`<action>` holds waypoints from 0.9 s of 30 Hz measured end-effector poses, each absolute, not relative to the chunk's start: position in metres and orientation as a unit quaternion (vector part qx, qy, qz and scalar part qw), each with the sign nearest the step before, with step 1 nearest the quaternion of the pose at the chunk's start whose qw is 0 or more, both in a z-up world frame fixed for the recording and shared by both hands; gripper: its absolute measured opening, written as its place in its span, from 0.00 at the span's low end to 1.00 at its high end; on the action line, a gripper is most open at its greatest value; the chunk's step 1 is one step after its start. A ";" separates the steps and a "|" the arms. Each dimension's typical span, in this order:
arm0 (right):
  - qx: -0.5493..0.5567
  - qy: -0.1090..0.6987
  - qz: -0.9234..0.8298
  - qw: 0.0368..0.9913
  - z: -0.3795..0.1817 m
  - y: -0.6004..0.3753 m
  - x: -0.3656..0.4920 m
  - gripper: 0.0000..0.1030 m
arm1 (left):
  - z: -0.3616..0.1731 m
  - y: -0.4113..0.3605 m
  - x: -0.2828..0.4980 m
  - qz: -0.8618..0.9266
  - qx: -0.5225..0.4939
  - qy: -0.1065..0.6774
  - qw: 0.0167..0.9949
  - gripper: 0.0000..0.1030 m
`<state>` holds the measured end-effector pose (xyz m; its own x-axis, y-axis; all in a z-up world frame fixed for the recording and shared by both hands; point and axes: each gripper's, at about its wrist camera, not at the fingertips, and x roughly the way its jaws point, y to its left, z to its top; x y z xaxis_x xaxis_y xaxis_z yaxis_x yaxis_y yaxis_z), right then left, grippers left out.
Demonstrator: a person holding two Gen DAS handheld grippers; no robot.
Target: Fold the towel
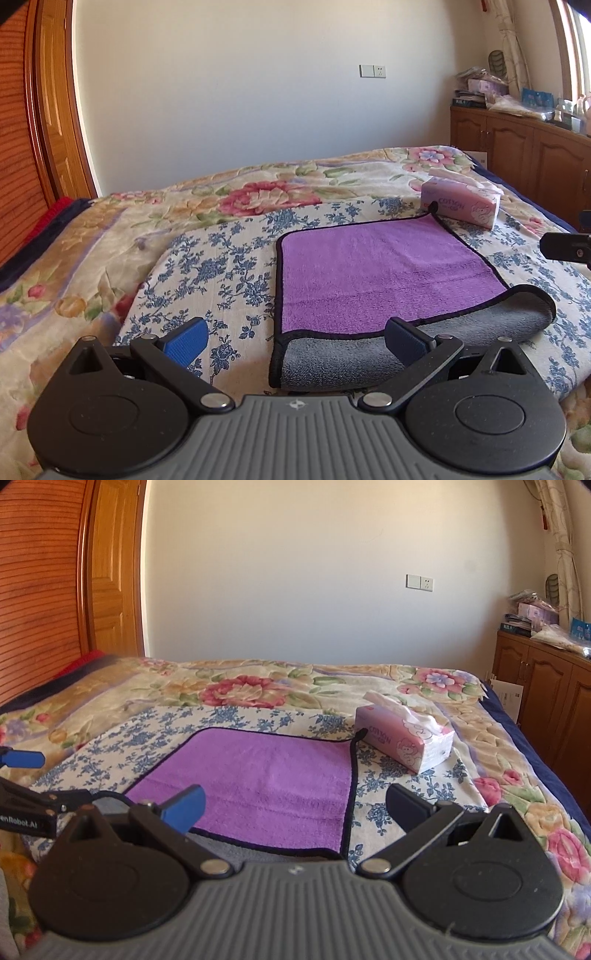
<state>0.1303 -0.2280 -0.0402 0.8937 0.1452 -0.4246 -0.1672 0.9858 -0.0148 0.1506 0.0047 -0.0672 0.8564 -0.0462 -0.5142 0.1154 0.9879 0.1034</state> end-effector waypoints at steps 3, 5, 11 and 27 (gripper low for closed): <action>-0.026 0.223 0.080 0.971 -0.044 -0.228 0.138 1.00 | -0.071 0.008 0.159 -0.046 0.061 0.272 0.959 1.00; -0.028 0.227 0.080 0.970 -0.046 -0.228 0.143 1.00 | -0.074 0.011 0.164 -0.048 0.058 0.278 0.958 1.00; -0.041 0.241 0.090 0.966 -0.054 -0.225 0.155 1.00 | -0.080 0.018 0.176 -0.060 0.041 0.293 0.953 1.00; -0.040 0.298 0.099 0.949 -0.073 -0.228 0.180 1.00 | -0.096 0.031 0.212 -0.099 -0.009 0.335 0.937 0.70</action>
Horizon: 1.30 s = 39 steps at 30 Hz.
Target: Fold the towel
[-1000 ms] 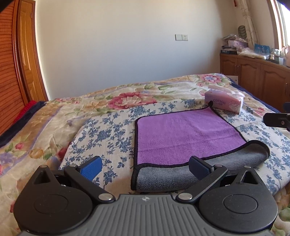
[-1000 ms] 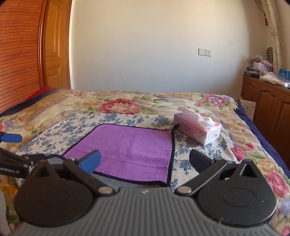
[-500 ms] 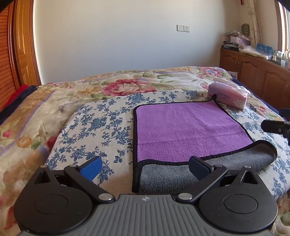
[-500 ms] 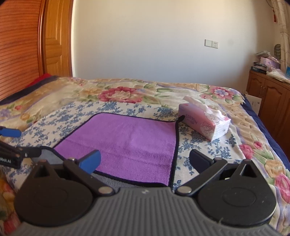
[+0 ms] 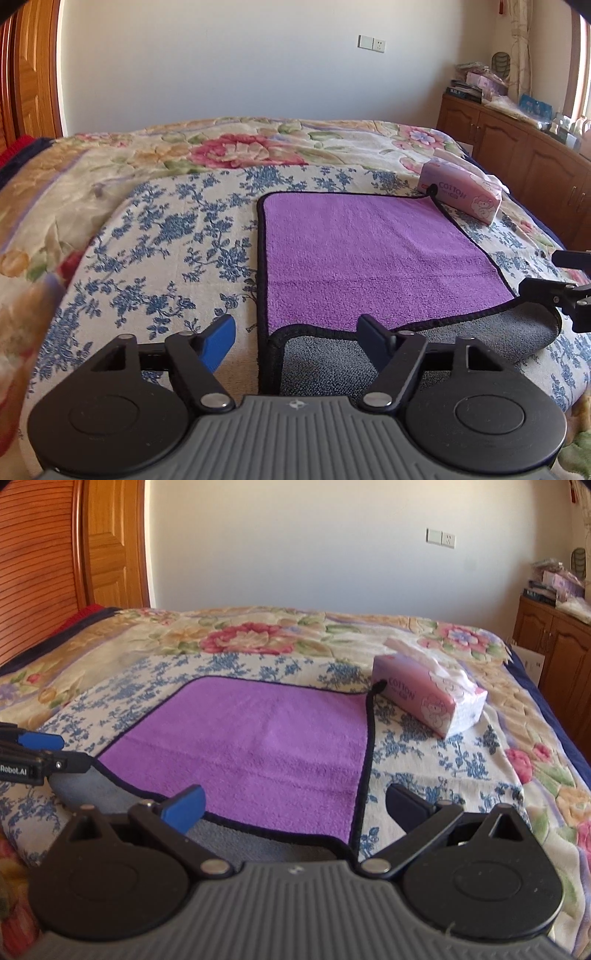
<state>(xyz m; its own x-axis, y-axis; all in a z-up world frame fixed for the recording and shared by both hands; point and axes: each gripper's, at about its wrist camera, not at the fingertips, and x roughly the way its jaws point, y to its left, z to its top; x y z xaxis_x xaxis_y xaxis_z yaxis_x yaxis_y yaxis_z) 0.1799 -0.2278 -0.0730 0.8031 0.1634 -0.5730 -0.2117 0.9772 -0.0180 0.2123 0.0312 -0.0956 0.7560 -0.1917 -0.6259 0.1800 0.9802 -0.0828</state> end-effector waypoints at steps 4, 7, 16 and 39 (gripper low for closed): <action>-0.039 0.313 0.096 0.944 -0.077 -0.232 0.185 1.00 | -0.100 0.034 0.219 -0.108 -0.023 0.346 0.932 0.60; -0.034 0.325 0.095 0.940 -0.080 -0.235 0.189 1.00 | -0.104 0.036 0.222 -0.110 -0.030 0.357 0.927 0.58; -0.007 0.374 0.102 0.922 -0.088 -0.248 0.200 1.00 | -0.109 0.038 0.224 -0.116 -0.043 0.377 0.918 0.40; 0.010 0.443 0.120 0.888 -0.094 -0.265 0.210 0.47 | -0.102 0.031 0.218 -0.125 -0.029 0.357 0.925 0.19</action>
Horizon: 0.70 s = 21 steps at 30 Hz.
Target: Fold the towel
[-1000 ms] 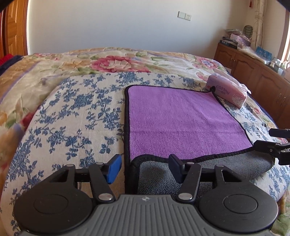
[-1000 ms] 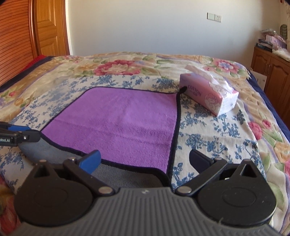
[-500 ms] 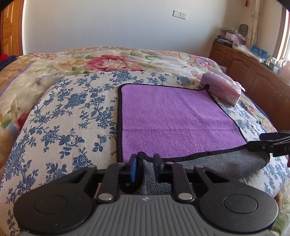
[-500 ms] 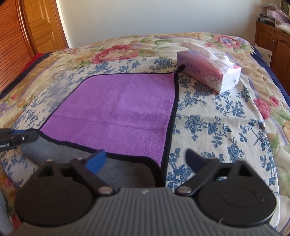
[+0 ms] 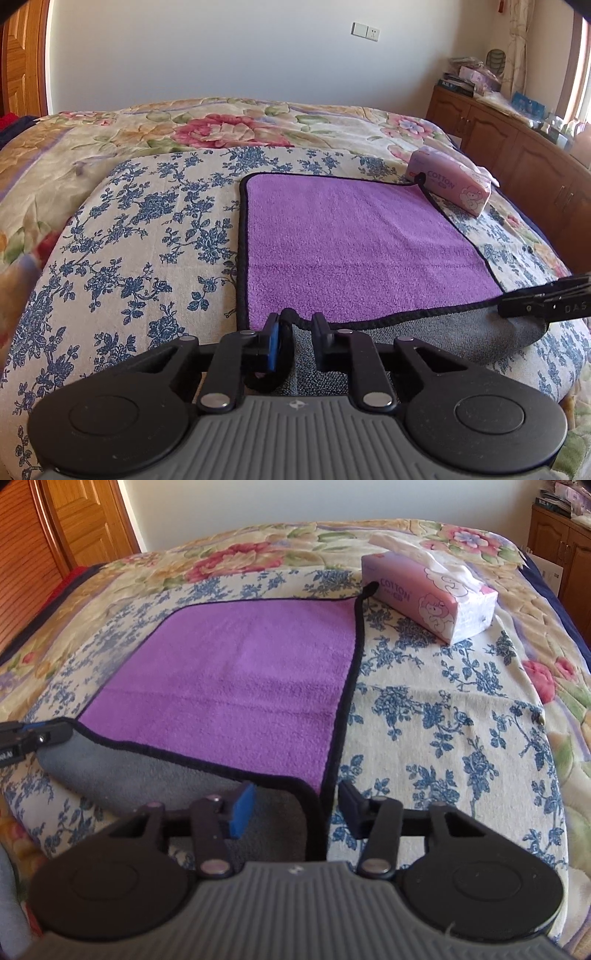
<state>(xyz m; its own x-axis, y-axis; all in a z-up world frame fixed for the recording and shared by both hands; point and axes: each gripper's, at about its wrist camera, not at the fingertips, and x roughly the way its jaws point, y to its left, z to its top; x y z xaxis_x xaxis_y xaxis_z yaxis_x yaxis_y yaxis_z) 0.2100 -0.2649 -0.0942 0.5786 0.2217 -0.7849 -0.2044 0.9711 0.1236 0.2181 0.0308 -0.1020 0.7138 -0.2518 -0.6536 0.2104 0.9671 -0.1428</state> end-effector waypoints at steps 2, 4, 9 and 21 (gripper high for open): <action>0.011 0.446 0.121 0.887 -0.094 -0.266 0.210 0.42 | -0.100 0.030 0.217 -0.126 -0.029 0.354 0.926 0.19; 0.009 0.447 0.121 0.886 -0.094 -0.266 0.210 0.39 | -0.100 0.029 0.216 -0.128 -0.027 0.352 0.927 0.19; 0.008 0.450 0.120 0.885 -0.093 -0.269 0.209 0.30 | -0.099 0.026 0.215 -0.132 -0.023 0.348 0.928 0.16; 0.024 0.450 0.129 0.883 -0.089 -0.274 0.208 0.08 | -0.099 0.026 0.214 -0.132 -0.020 0.348 0.928 0.16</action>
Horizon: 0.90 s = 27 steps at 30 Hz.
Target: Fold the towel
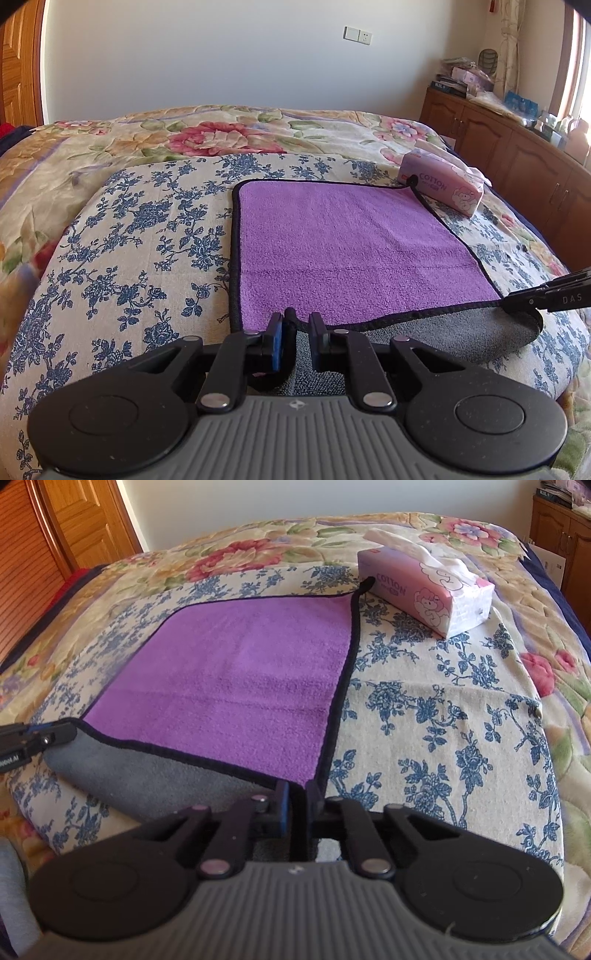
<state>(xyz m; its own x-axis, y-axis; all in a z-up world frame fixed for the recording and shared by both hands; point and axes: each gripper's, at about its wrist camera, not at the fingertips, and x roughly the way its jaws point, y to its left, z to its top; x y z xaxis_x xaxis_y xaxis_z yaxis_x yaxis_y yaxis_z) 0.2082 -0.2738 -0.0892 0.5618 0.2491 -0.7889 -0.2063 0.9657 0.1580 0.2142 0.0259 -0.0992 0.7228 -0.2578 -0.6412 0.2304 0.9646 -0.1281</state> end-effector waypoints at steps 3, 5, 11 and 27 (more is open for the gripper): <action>0.028 0.448 0.134 0.884 -0.088 -0.274 0.208 0.05 | -0.100 0.025 0.214 -0.132 -0.018 0.349 0.928 0.16; 0.031 0.446 0.136 0.884 -0.088 -0.275 0.207 0.04 | -0.100 0.025 0.214 -0.133 -0.017 0.348 0.928 0.16; 0.055 0.433 0.144 0.888 -0.081 -0.279 0.207 0.03 | -0.099 0.025 0.213 -0.133 -0.017 0.348 0.928 0.16; 0.055 0.402 0.143 0.903 -0.074 -0.280 0.207 0.03 | -0.090 0.027 0.210 -0.138 -0.027 0.325 0.935 0.06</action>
